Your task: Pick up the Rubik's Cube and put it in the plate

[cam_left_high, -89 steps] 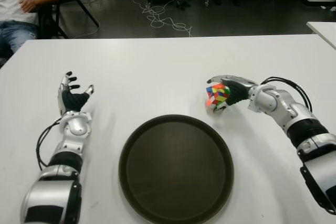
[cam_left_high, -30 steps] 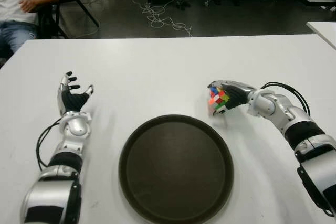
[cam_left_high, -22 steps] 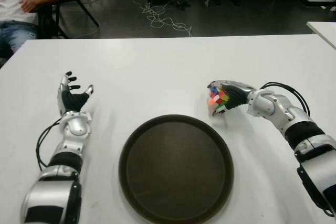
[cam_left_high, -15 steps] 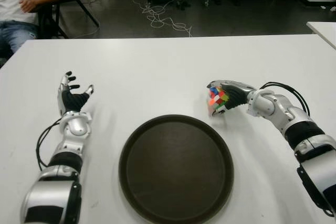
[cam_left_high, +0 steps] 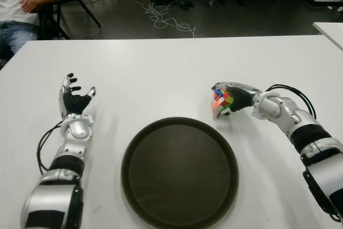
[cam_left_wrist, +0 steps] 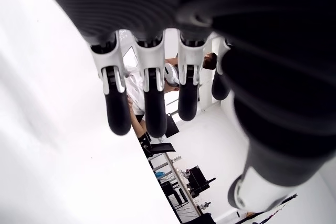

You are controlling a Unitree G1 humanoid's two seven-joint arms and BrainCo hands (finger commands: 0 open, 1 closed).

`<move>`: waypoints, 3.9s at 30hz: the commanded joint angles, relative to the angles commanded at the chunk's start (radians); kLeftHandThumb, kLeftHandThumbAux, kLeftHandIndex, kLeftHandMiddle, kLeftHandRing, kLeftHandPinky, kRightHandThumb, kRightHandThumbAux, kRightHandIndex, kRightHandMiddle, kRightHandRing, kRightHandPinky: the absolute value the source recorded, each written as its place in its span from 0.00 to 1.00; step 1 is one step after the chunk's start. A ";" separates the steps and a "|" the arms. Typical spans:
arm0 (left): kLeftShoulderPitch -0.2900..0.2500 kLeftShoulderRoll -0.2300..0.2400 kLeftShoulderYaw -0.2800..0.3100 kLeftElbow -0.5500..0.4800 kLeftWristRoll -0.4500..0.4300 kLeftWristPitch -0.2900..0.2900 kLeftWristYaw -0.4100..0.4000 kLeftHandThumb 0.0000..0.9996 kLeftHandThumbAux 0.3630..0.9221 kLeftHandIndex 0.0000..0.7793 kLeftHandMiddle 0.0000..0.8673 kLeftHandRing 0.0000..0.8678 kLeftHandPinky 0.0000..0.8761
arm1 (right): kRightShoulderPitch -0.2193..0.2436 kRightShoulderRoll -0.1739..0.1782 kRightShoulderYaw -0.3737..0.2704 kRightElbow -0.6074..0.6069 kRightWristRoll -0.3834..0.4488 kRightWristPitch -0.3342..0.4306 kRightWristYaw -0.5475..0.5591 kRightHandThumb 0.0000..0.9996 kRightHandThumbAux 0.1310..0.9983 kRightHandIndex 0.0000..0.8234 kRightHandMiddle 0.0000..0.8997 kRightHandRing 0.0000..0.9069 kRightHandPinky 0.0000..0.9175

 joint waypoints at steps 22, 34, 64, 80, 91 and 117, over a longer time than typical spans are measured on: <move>0.003 0.004 -0.009 -0.003 0.015 -0.002 0.011 0.14 0.75 0.16 0.25 0.34 0.49 | 0.018 0.008 -0.039 -0.003 0.036 -0.037 -0.079 0.00 0.64 0.04 0.05 0.03 0.06; 0.000 0.003 0.001 0.005 -0.004 -0.007 -0.005 0.16 0.70 0.17 0.24 0.33 0.47 | 0.045 0.037 -0.078 -0.023 0.046 0.022 -0.250 0.65 0.69 0.51 0.78 0.80 0.80; 0.002 0.004 -0.008 0.002 0.012 -0.006 0.016 0.16 0.75 0.16 0.26 0.35 0.51 | 0.086 0.067 -0.153 -0.111 0.135 0.131 -0.211 0.70 0.68 0.53 0.88 0.88 0.86; 0.004 0.005 -0.008 -0.003 0.008 -0.004 0.001 0.12 0.77 0.16 0.29 0.37 0.49 | 0.091 0.071 -0.170 -0.126 0.153 0.144 -0.186 0.71 0.68 0.53 0.88 0.87 0.85; 0.006 0.007 -0.014 -0.002 0.014 -0.016 0.008 0.16 0.73 0.17 0.24 0.32 0.48 | 0.093 0.069 -0.178 -0.124 0.164 0.117 -0.185 0.71 0.68 0.53 0.88 0.88 0.85; -0.001 0.001 -0.009 0.006 0.006 -0.007 0.007 0.14 0.78 0.15 0.28 0.37 0.50 | 0.136 0.106 -0.295 -0.245 0.303 -0.073 -0.216 0.70 0.68 0.53 0.89 0.90 0.88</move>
